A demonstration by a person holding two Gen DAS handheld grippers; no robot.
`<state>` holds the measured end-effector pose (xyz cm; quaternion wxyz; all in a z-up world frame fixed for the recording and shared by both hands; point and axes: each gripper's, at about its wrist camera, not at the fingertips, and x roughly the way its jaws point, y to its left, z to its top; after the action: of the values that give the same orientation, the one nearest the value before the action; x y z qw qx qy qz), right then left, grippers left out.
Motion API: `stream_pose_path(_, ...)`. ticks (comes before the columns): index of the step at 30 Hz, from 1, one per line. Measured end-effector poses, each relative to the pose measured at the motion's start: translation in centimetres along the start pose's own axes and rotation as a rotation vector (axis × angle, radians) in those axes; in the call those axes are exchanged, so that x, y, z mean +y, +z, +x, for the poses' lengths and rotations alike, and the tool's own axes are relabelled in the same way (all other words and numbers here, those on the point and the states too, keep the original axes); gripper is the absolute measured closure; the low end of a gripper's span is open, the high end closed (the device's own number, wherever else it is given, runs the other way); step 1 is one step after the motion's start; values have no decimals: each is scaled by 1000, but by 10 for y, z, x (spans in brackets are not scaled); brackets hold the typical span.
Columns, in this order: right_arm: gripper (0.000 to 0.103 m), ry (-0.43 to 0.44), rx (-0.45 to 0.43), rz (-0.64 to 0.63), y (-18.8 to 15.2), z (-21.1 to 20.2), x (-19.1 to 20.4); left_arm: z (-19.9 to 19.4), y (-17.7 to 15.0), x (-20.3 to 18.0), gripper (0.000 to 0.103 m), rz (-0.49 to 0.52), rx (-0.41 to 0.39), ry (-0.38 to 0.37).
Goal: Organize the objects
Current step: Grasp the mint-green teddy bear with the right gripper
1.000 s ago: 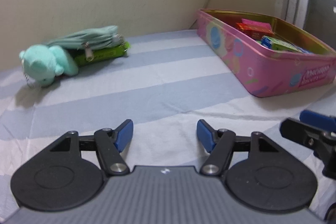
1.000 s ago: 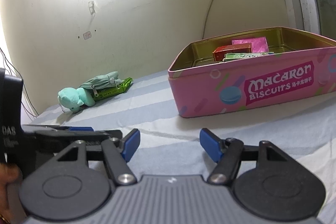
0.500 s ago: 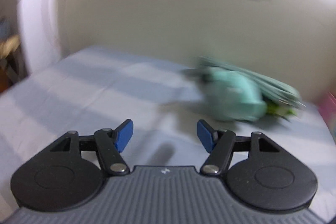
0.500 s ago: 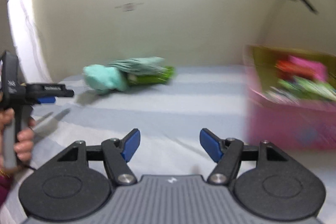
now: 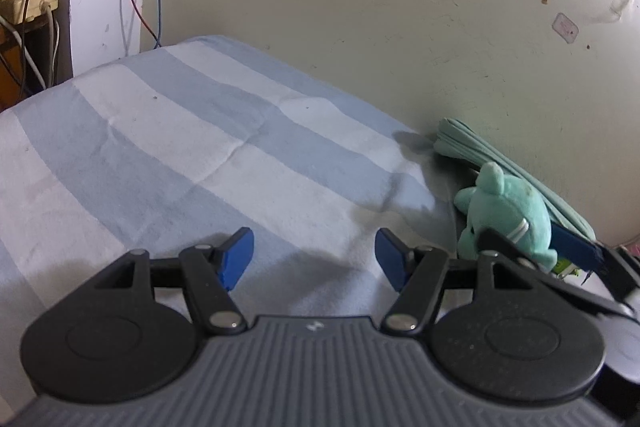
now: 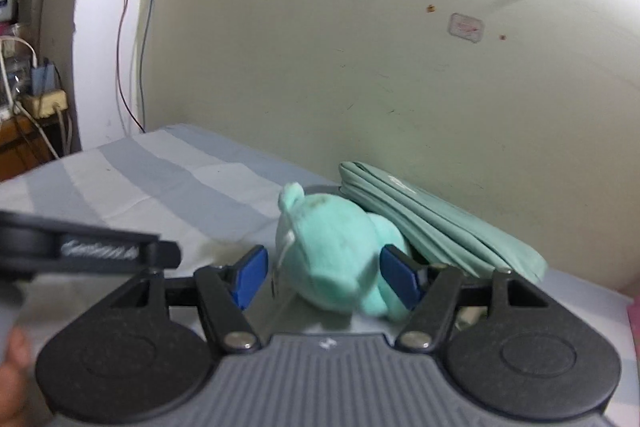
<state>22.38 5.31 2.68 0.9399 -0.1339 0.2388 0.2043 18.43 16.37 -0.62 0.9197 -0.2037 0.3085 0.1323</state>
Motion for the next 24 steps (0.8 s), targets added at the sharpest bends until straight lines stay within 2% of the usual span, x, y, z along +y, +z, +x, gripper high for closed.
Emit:
stream_pose_path(2,52,-17,4,-21,-1,4,2,0,0,-1,34,1,1,0)
stream_pose_path(4,55,2,-1,7,-2,-2,-4,0,0,0,34,1,1,0)
stream_pose_path(8,56,79,-5,174,-8,-36,-33,1,0,0,34,8,2,-3)
stream_pose_path(11,54,186,-9,320,-22,-75,-64,0,-1,-1,34,18,1,-9)
stream_pose_path(14,54,296,27,465,-46,-111,-96,-2,-5,-7,34,51,-2,-35)
stream_pose_path(18,53,374,67,661,-91,-155,-141,-8,-13,-21,33,131,-12,-106)
stream_pose_path(20,53,351,63,724,-114,-178,-157,-12,-19,-29,29,180,-21,-146)
stream_pose_path(24,53,208,36,782,-154,-219,-179,-20,-32,-45,29,289,-58,-179)
